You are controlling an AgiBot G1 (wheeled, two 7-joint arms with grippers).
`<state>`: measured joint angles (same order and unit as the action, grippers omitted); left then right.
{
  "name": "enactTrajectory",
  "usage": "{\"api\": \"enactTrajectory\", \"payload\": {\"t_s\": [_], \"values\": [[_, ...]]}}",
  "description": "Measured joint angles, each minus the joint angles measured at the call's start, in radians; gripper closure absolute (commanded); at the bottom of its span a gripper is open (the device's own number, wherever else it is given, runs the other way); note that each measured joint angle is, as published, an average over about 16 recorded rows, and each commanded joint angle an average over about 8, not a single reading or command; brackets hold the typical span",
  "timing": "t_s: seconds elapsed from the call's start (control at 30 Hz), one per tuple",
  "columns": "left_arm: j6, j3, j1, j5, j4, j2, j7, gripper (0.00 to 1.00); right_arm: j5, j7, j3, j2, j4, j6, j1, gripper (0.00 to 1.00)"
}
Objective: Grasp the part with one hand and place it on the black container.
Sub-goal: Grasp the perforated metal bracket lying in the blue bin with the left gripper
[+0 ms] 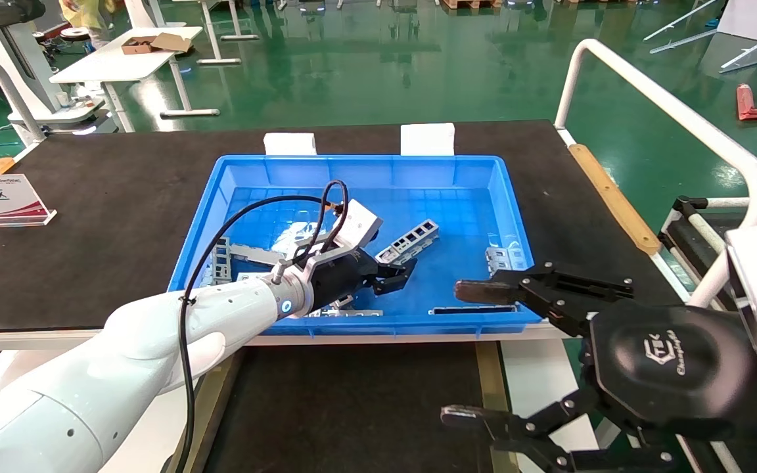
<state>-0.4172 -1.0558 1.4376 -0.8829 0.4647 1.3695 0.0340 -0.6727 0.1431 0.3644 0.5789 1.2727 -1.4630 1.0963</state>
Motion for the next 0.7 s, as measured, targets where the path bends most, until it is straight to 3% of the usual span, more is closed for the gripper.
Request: {"api": "enactTrajectory", "payload": {"t_s": [0.7], "values": [[0.031,-0.105,0.006,0.146,-0.003,-0.001,0.045,1.0,0.0,0.0,0.0,0.0,0.0,0.0,0.0,1.0]]}}
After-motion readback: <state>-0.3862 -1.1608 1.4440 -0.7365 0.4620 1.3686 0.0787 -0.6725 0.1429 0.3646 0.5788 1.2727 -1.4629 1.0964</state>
